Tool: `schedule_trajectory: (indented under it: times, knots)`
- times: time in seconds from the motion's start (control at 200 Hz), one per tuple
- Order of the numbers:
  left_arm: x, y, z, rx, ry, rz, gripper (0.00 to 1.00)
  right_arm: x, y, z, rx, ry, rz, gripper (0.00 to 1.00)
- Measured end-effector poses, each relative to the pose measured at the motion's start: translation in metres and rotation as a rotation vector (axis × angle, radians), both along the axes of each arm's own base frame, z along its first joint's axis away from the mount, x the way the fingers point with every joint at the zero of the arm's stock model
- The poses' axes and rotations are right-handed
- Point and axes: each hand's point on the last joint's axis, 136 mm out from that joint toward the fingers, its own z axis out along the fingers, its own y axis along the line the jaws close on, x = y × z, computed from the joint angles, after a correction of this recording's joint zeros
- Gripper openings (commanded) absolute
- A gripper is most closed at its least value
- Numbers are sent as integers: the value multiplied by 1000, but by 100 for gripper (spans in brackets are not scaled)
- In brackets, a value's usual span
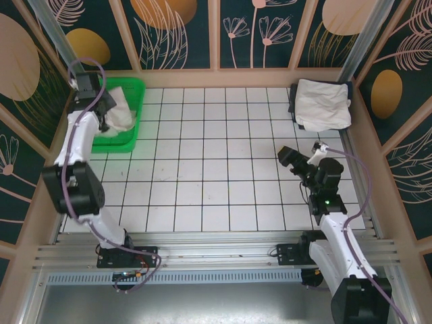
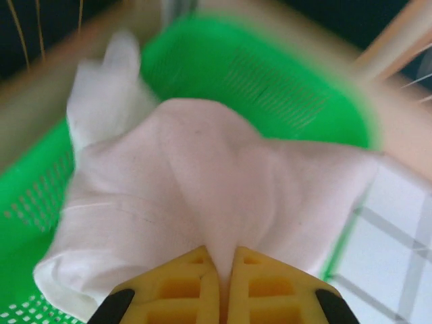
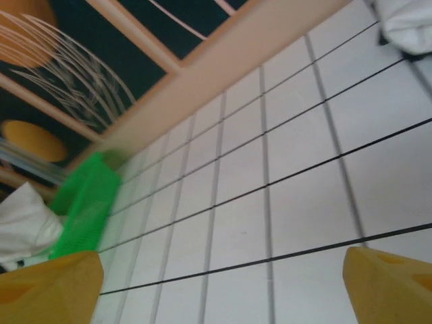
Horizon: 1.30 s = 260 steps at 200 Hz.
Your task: Fold and stack the t-shirts
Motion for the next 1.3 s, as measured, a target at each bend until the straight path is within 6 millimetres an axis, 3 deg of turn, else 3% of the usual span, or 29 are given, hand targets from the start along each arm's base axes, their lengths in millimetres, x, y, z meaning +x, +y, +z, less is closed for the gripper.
schedule_trajectory:
  times: [0.07,0.145,0.23,0.3,0.365,0.415,0.475,0.53,0.606,0.636,0.741,0.801,0.861,0.936,0.986,1.031,1.086,1.131,1.231,1.301]
  knots:
    - [-15,-41,81,22,-206,-87,0,-3,6,-4,50,-9,28,89]
    - [-44,-91,166,-5,-452,-232,0,-3,10,-3,70,-7,53,92]
    - [-84,-121,243,-42,-690,-358,0,-2,11,6,68,-11,60,92]
    - [-107,-143,285,-74,-819,-455,0,-1,10,15,58,-23,58,92]
    - [-121,-172,313,-117,-903,-571,0,-1,10,23,50,-37,54,92]
    - [-127,-196,323,-157,-939,-663,0,-3,9,28,48,-46,53,91]
    - [-126,-221,320,-204,-938,-747,1,-5,9,31,47,-50,53,92]
    - [-115,-235,301,-250,-903,-780,16,-6,10,31,45,-46,54,91]
    - [-88,-239,260,-289,-810,-740,64,-7,12,30,41,-34,54,91]
    - [-74,-238,238,-297,-763,-705,76,-7,15,29,39,-27,58,91]
    - [-18,-233,152,-298,-577,-571,81,-8,23,16,26,23,67,91]
    - [11,-231,87,-286,-440,-507,92,-8,31,2,9,81,74,91]
    - [27,-230,12,-273,-284,-461,97,-8,40,-15,-28,148,81,92]
    - [21,-227,-75,-265,-106,-428,98,-12,53,-42,-90,238,97,92]
    - [0,-223,-131,-256,22,-415,99,-18,62,-58,-128,290,116,91]
    - [-24,-224,-168,-239,112,-417,99,-25,74,-73,-168,335,148,89]
    - [-48,-232,-195,-212,192,-441,99,-36,90,-87,-213,370,193,87]
    - [-62,-245,-203,-195,223,-482,98,-45,106,-94,-246,378,245,86]
    - [-71,-278,-198,-167,215,-585,99,-69,144,-109,-329,380,363,86]
    - [-65,-298,-193,-139,205,-642,99,-80,166,-121,-392,394,419,87]
